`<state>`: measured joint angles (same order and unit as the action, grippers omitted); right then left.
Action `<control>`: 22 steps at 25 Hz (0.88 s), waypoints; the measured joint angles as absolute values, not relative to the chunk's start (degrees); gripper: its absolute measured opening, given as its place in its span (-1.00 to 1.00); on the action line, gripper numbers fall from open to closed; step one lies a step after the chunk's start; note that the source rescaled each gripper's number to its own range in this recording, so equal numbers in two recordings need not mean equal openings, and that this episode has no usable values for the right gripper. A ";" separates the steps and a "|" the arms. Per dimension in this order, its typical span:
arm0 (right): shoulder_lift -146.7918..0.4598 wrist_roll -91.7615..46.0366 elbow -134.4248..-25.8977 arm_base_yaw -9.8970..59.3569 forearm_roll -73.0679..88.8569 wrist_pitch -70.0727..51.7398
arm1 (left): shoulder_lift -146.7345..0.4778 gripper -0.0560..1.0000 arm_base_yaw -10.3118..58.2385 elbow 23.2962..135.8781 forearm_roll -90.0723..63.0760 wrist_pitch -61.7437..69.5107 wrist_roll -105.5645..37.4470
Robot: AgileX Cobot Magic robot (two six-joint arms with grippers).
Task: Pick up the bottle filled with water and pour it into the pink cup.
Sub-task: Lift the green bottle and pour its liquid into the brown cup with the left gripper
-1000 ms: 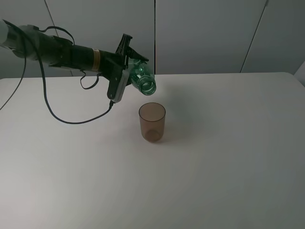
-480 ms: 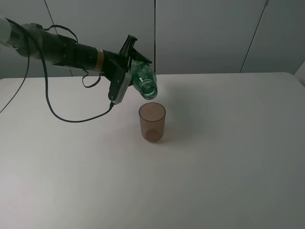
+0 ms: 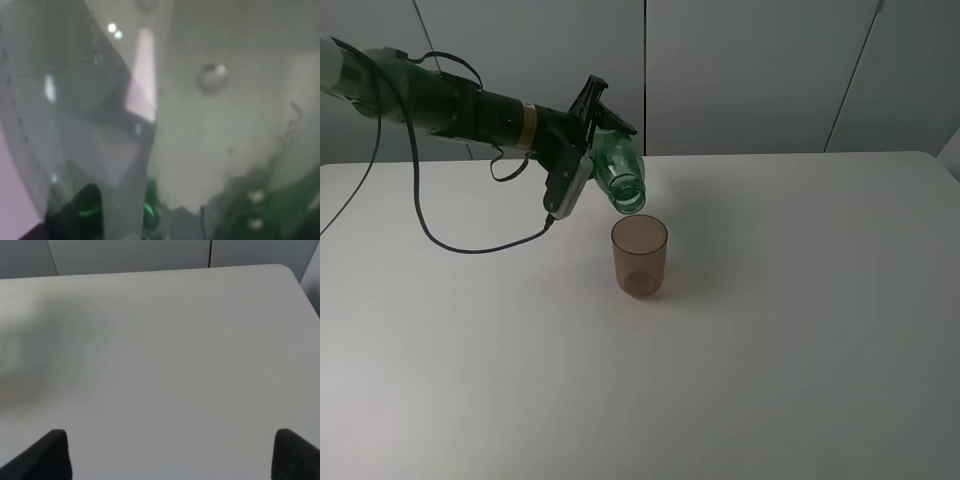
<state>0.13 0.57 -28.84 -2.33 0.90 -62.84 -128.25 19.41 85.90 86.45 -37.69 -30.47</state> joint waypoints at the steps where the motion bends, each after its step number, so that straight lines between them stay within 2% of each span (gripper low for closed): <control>1: 0.13 0.57 -28.84 -2.33 0.90 -62.84 | -128.25 -0.86 19.41 85.99 86.45 -37.57 -31.06; 22: 0.13 0.57 -28.84 -2.33 0.90 -62.84 | -128.25 -0.86 20.91 88.21 85.60 -37.00 -37.58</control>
